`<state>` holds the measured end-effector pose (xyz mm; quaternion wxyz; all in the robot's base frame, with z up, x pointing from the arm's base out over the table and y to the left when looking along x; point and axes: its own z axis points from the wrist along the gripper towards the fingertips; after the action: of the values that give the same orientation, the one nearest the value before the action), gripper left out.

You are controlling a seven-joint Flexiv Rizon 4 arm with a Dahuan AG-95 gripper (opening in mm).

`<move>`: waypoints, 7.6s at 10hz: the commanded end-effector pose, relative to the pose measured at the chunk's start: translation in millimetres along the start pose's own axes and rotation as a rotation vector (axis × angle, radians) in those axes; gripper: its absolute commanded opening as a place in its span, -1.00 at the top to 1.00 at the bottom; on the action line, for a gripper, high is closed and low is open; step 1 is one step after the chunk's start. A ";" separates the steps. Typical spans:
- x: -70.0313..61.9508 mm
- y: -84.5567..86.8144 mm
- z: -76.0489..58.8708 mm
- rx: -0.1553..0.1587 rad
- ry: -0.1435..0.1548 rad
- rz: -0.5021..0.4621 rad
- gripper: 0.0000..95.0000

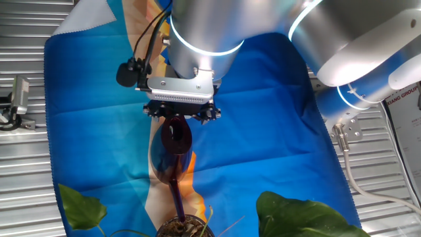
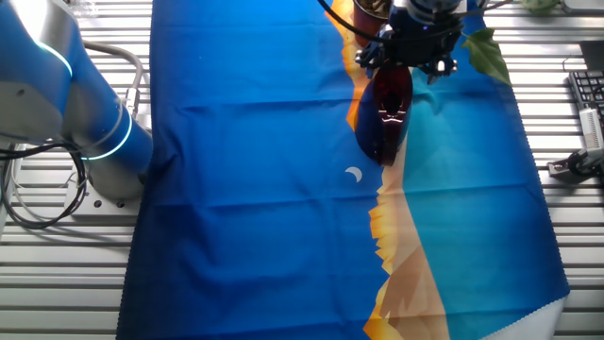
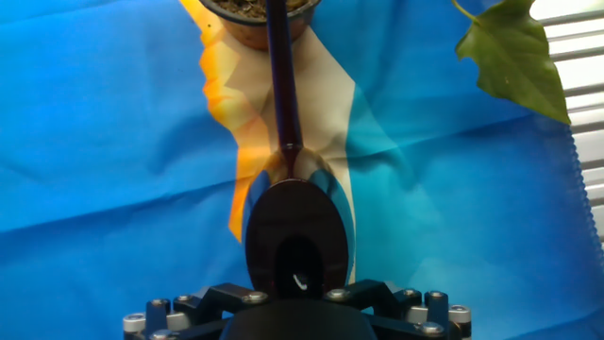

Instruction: Water the plant

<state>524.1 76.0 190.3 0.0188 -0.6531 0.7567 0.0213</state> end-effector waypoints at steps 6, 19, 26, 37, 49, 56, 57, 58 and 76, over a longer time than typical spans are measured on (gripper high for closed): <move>0.1 0.6 -0.5 0.003 -0.016 0.027 -1.00; 0.1 0.6 -0.5 -0.019 -0.018 0.074 -1.00; 0.1 0.6 -0.5 -0.022 -0.020 0.074 -0.60; 0.1 0.6 -0.5 -0.022 -0.020 0.074 -0.60; -2.6 -1.5 1.3 -0.021 -0.012 -0.211 -0.60; -6.1 -3.5 3.2 -0.020 -0.014 -0.154 -0.60; -6.0 -3.4 3.2 -0.019 -0.014 -0.154 -0.60; -5.5 -2.5 3.8 -0.016 -0.013 -0.156 -0.60; -10.0 9.1 24.6 0.018 -0.004 -0.111 -0.60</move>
<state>517.6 89.2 165.1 0.0277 -0.6937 0.7196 0.0154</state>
